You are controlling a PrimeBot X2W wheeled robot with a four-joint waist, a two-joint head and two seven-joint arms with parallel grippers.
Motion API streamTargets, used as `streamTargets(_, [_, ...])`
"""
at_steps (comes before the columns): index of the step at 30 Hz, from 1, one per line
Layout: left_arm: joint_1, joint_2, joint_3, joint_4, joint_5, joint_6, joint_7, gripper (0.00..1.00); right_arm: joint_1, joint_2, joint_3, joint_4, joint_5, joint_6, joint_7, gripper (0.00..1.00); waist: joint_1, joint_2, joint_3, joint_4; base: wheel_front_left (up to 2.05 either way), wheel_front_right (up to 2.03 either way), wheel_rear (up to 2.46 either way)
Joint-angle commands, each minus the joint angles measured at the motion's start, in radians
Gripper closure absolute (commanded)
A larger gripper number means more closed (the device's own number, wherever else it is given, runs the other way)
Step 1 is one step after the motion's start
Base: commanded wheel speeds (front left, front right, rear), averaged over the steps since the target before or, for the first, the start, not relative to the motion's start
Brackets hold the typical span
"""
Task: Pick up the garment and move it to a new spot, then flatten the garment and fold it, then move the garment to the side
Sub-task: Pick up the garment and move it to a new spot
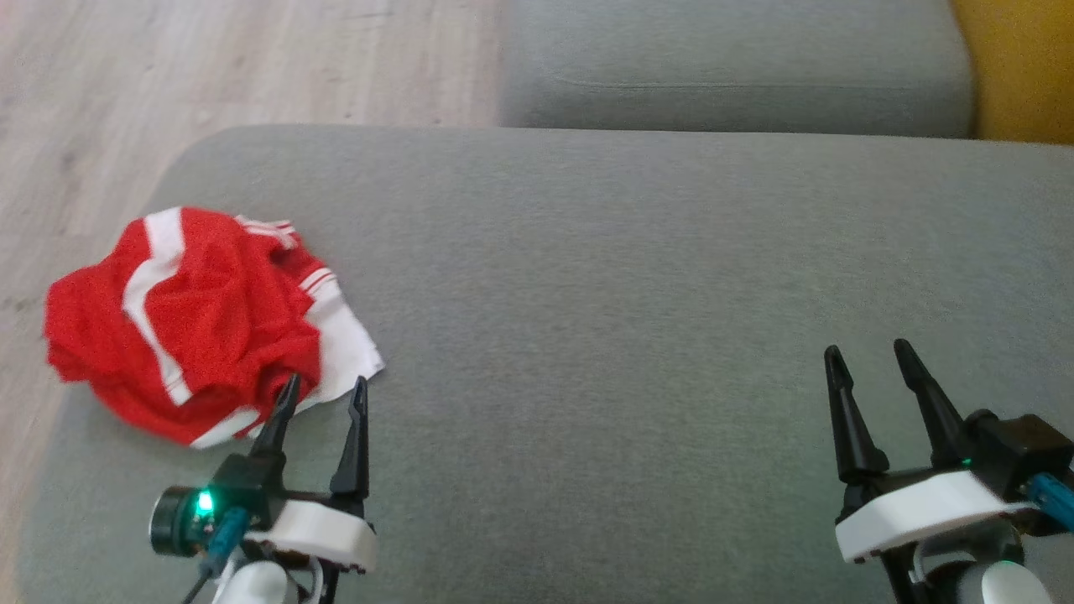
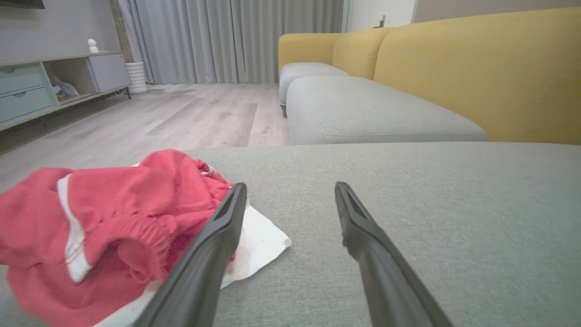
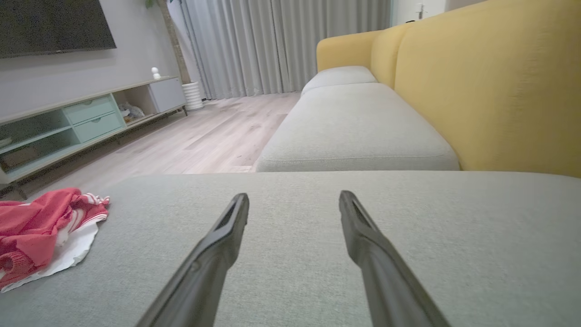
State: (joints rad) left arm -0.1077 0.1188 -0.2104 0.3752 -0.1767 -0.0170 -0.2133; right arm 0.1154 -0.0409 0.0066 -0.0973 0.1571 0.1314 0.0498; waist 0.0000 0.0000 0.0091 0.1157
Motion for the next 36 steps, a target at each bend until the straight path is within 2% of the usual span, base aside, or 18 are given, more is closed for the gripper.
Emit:
streamTargets(1, [-0.063,0.014,0.042,-0.027,-0.006,0.005,-0.014,0.00,-0.023,-0.009,0.028,-0.046,-0.008,-0.001,0.001,0.00,0.0000,0.0000,0.005,0.038,0.00,0.00,0.00])
streamTargets(12, [-0.083,0.018,0.083,-0.027,-0.039,0.025,-0.038,0.00,-0.058,-0.009,0.053,-0.113,-0.040,-0.001,0.032,0.00,0.0000,0.0000,0.064,0.223,0.00,0.00,0.00])
streamTargets(18, [-0.087,0.006,0.100,-0.034,-0.052,0.035,-0.046,0.00,-0.079,-0.009,0.051,-0.140,-0.058,-0.001,0.053,0.00,0.0000,0.0000,0.099,0.289,0.00,0.00,0.00])
streamTargets(27, [-0.141,-0.002,0.123,-0.036,-0.064,0.017,-0.048,0.00,-0.123,-0.012,0.051,-0.195,-0.097,-0.001,0.102,0.00,0.0000,0.0000,0.199,0.314,0.00,0.00,0.00])
streamTargets(31, [-0.234,0.001,0.124,0.041,-0.085,-0.019,-0.045,0.00,-0.160,-0.033,0.048,-0.232,-0.112,-0.001,0.140,0.00,0.0000,0.0000,0.278,0.309,0.00,0.00,0.00])
streamTargets(36, [-0.417,0.007,0.098,0.194,-0.123,-0.076,0.030,0.00,-0.204,-0.070,0.034,-0.274,-0.117,-0.001,0.184,0.00,0.0000,0.0000,0.377,0.303,0.00,0.00,0.00])
